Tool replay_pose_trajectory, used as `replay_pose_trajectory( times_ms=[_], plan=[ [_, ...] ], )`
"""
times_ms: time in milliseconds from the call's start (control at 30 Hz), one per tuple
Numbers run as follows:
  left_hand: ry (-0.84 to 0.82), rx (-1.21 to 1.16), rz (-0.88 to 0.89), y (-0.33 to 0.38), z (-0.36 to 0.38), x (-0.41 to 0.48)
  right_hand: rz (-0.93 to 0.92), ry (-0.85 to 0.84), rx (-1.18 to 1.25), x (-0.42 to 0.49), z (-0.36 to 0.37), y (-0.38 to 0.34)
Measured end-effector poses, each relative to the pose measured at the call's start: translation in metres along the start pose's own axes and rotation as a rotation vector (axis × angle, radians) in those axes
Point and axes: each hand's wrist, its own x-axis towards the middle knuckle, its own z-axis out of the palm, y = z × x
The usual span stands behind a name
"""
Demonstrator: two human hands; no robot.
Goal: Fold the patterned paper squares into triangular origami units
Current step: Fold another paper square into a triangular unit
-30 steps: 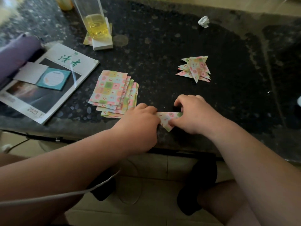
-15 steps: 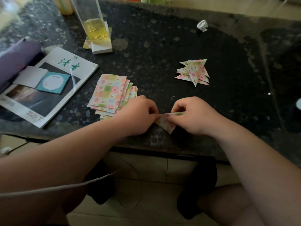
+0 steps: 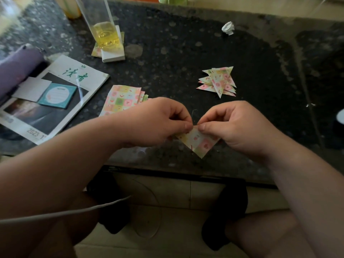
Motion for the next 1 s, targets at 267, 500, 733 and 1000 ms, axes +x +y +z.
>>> replay_pose_trajectory(
  times_ms=[267,500,733,1000],
  plan=[
    [0.011,0.136,-0.018,0.003,-0.013,-0.005,0.047,-0.057,-0.032,0.0,-0.011,-0.011],
    [0.011,0.391,-0.062,-0.002,-0.027,-0.018,0.31,-0.253,-0.55,-0.009,-0.035,-0.013],
    [0.006,0.383,-0.005,0.0,-0.006,-0.019,-0.106,-0.064,-0.326,-0.01,0.004,-0.021],
    [0.022,0.207,0.006,0.006,-0.014,-0.02,-0.157,-0.08,-0.224,0.003,0.012,-0.024]
  ],
)
